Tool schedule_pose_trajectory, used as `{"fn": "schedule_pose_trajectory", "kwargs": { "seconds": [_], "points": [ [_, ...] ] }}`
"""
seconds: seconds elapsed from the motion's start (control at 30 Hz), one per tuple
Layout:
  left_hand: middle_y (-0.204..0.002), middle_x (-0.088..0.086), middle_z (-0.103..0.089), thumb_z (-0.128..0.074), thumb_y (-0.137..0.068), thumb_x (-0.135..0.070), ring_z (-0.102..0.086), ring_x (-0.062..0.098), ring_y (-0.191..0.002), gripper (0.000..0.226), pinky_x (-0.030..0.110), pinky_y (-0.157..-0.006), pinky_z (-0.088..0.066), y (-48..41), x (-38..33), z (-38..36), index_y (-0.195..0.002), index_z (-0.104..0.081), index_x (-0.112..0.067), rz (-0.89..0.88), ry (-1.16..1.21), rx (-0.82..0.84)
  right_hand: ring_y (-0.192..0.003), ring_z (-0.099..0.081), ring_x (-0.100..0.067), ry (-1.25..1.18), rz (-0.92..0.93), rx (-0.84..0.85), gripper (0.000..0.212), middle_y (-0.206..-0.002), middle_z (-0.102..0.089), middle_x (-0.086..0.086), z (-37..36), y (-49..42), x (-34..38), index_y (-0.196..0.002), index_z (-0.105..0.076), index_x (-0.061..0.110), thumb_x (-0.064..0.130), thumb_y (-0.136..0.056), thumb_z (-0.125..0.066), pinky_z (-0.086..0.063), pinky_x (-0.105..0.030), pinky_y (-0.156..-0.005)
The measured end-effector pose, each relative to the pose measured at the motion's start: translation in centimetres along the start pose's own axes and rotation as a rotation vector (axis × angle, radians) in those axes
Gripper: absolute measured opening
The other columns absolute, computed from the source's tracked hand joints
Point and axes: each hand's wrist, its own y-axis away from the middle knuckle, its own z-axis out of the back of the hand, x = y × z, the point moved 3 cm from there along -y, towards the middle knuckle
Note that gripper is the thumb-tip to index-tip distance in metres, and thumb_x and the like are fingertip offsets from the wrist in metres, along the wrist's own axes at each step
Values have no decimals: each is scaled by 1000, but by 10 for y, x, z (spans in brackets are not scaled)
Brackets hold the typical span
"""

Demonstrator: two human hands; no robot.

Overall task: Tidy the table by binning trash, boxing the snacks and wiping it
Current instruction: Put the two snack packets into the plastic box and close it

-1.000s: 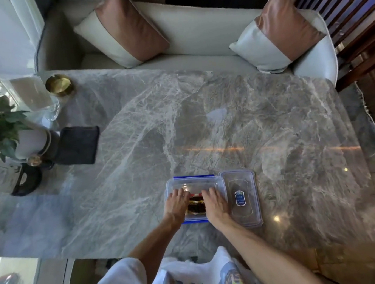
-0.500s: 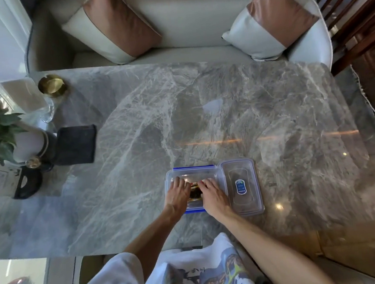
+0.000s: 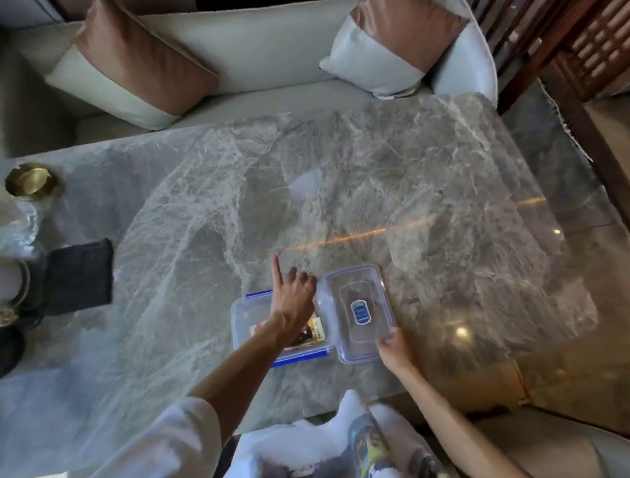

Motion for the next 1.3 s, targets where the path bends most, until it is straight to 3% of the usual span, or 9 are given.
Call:
{"fn": "schedule_pose_trajectory", "kwargs": {
  "seconds": [0.17,0.3,0.4,0.57,0.83,0.97,1.07,1.17,1.3],
  "points": [
    [-135,11,-55,-50,-85,-5,-50,27,-128,46,40,-117,-23,-58,-41,3,-130,-50,-11,-39,127,118,-133,-46,-35,-143,-122,-20,68,-148,-41,-24,8,-15,-15,-146,-27,-3,5,-86,-56,-38,-43,-111],
    [-142,14,-48,-45,-89,-2,-51,34,-128,48,42,-107,-42,-77,-60,-9,-137,-46,-9,15,261,276,-125,-52,-35,-320,-301,8,82,-149,-39,-18,12,-13,-25,-153,-12,14,7,-84,-56,-45,-41,-104],
    [-141,16,-45,-50,-87,-1,-49,38,-126,50,45,-107,-42,-82,-71,-15,-136,-49,-8,44,288,301,-105,-57,-28,-724,-488,127,66,-133,-46,-19,9,-13,-30,-145,-25,14,-2,-87,-52,-53,-38,-90],
    [-144,19,-44,-47,-87,5,-42,35,-131,55,34,-111,-29,-89,-77,-11,-141,-42,-3,77,437,256,-101,-55,-26,-945,-479,50,51,-129,-49,-22,20,-21,-34,-132,-38,1,-9,-85,-54,-54,-41,-95],
    [-131,26,-46,-62,-89,-10,-44,40,-122,47,38,-102,-30,-64,-22,30,-131,-46,2,207,587,1,-97,-58,-25,-952,-171,-89,39,-106,-64,-23,58,-40,19,-121,-60,-9,-17,-83,-55,-49,-46,-101],
    [-110,25,-56,-67,-84,-8,-55,37,-112,46,35,-94,-39,-25,35,43,-126,-52,2,381,804,-86,-70,-56,-15,-872,47,76,44,-101,-61,-13,55,-30,77,-129,-57,0,-10,-86,-58,-46,-17,-55],
    [-111,29,-60,-66,-81,-6,-61,40,-100,40,40,-86,-47,27,80,34,-118,-54,2,571,937,-183,-85,-63,-16,-760,164,250,52,-111,-62,-10,22,-8,116,-135,-54,13,-8,-87,-60,-50,-23,-64],
    [-113,29,-58,-63,-85,-6,-58,41,-103,30,42,-86,-46,76,106,5,-110,-54,7,743,1000,-200,-108,-62,-25,-580,277,286,61,-124,-64,-15,-14,9,131,-140,-49,13,-12,-86,-59,-52,-41,-93],
    [-108,30,-63,-63,-89,-11,-60,40,-101,17,40,-79,-44,113,116,-31,-96,-58,3,838,1008,-131,-104,-62,-22,-392,355,177,59,-125,-65,-15,-47,22,128,-137,-54,10,-12,-83,-61,-52,-31,-87]
  ]
}}
